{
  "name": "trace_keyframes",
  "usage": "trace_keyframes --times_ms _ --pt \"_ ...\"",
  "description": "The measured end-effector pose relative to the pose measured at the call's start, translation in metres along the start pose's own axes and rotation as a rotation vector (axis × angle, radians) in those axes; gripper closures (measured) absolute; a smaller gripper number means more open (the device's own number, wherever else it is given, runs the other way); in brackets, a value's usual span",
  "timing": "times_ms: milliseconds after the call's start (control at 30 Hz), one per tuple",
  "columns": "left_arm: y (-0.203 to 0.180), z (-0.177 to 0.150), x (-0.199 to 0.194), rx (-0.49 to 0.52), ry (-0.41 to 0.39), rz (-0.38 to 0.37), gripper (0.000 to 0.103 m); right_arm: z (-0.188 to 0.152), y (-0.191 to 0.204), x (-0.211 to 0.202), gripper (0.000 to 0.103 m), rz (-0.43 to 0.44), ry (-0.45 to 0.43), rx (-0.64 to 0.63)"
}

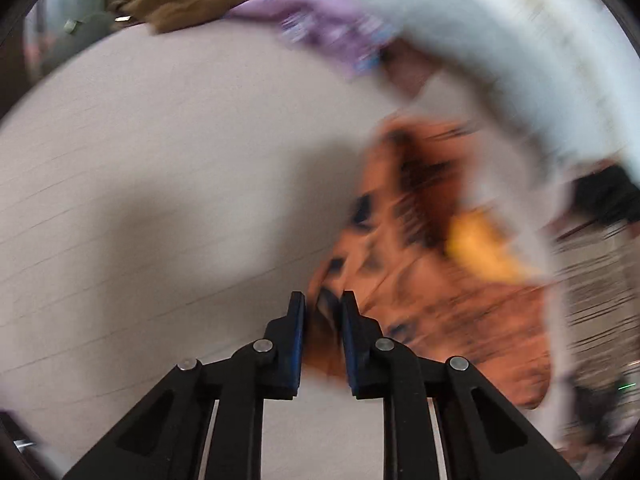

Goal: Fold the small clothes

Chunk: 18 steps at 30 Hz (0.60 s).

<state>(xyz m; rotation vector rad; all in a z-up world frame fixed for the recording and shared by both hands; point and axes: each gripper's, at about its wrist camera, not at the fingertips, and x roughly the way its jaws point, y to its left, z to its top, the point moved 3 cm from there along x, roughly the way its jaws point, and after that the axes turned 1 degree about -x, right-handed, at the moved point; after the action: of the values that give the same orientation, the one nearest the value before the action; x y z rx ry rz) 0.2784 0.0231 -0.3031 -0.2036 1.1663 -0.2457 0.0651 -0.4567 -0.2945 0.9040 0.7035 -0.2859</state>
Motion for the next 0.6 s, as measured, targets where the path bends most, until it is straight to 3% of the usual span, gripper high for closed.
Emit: trace_keyframes --times_ms 33,67,167,267,367,433,600 --pt "0.012 -0.005 0.007 -0.001 0.020 0.066 0.085 -0.001 -0.015 0.001 0.091 -0.064 0.010 0.020" --pt "0.023 -0.003 0.008 -0.038 0.022 0.076 0.087 0.000 -0.029 0.002 0.091 -0.093 0.027 0.075" --pt "0.032 0.011 -0.014 -0.096 -0.089 0.010 0.087 0.011 -0.031 -0.008 0.091 -0.030 -0.031 0.096" --pt "0.016 0.019 -0.035 -0.038 -0.211 0.028 0.085 0.012 -0.002 -0.004 0.091 0.087 -0.045 0.032" --pt "-0.017 0.015 -0.019 0.057 -0.155 -0.019 0.084 -0.002 0.034 0.026 0.091 0.101 0.047 -0.060" --pt "-0.038 0.014 -0.002 0.109 -0.116 -0.004 0.084 -0.013 0.053 0.049 0.091 0.091 0.101 -0.098" --pt "-0.062 0.028 0.019 0.156 -0.060 -0.063 0.084 -0.046 0.082 0.092 0.091 0.073 0.217 -0.185"
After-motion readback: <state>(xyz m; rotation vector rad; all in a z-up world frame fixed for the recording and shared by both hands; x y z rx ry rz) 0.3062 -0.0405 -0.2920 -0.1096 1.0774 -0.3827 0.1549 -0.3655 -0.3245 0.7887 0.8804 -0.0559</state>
